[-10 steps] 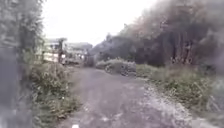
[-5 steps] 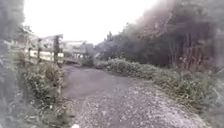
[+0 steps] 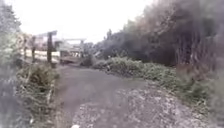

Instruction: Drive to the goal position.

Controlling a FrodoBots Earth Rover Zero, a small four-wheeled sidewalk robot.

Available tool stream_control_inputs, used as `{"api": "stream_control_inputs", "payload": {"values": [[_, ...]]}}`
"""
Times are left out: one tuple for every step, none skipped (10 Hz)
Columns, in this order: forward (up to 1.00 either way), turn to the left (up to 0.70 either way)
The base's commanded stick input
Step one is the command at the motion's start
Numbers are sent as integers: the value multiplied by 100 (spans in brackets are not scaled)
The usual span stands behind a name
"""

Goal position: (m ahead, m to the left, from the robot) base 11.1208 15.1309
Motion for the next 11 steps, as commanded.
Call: {"api": "stream_control_inputs", "payload": {"values": [[70,0],[70,0],[70,0],[70,0],[70,0],[70,0],[70,0],[70,0],[70,13],[70,33],[70,35]]}}
